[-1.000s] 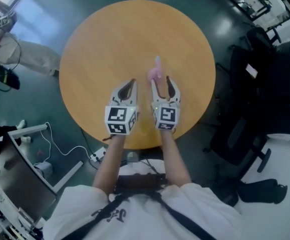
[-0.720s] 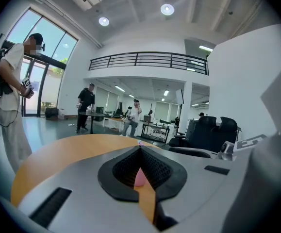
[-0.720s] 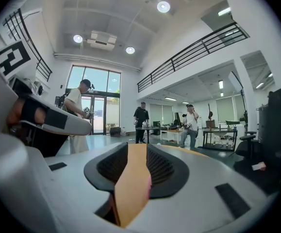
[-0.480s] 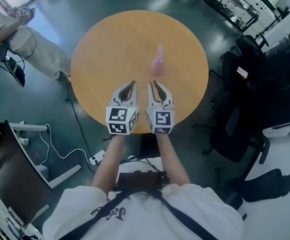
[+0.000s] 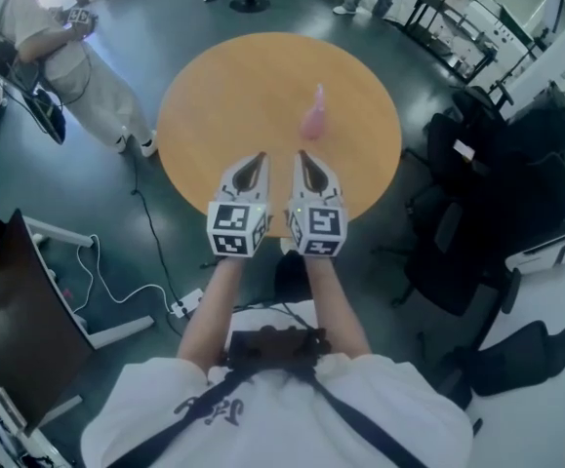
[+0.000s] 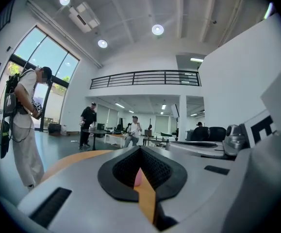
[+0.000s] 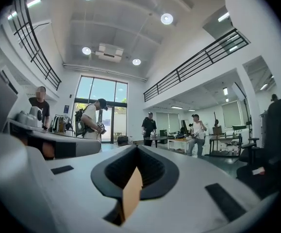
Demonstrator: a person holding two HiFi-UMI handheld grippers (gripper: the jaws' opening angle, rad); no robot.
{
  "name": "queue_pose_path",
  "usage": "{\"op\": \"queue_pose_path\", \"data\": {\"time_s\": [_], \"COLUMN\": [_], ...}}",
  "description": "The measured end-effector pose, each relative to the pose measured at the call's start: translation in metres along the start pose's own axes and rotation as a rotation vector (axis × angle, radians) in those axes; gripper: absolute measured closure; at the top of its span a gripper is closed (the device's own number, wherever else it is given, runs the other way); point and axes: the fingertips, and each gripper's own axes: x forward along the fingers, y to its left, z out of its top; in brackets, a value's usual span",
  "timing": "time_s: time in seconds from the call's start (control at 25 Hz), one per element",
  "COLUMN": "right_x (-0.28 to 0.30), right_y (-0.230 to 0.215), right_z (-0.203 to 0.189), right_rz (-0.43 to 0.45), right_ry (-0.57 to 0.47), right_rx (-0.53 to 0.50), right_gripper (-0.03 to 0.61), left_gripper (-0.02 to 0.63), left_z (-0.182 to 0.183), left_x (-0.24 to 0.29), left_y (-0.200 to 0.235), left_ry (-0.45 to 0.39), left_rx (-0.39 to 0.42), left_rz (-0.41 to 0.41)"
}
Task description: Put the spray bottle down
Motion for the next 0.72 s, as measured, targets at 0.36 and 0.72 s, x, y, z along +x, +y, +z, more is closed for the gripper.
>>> {"op": "queue_pose_path", "data": {"time_s": [0.36,0.72], "right_x": [-0.022,-0.02], "right_y": [0.02,0.022], "right_z": [0.009,0.002], "right_rz": [-0.005,-0.042], "right_ry": [-0.014,-0.003], "right_rx": [-0.013,-0.003], "right_gripper": [0.557,0.557], "left_gripper": [0.611,0.611], "left_z": [0.013,0.002], "left_x": [-0.027,-0.033], "left_y": [-0.001,0.007], "left_ry": [-0.046,-0.013], "left_rx": [0.02,0.021], "left_rz": [-0.001,-0.003]}}
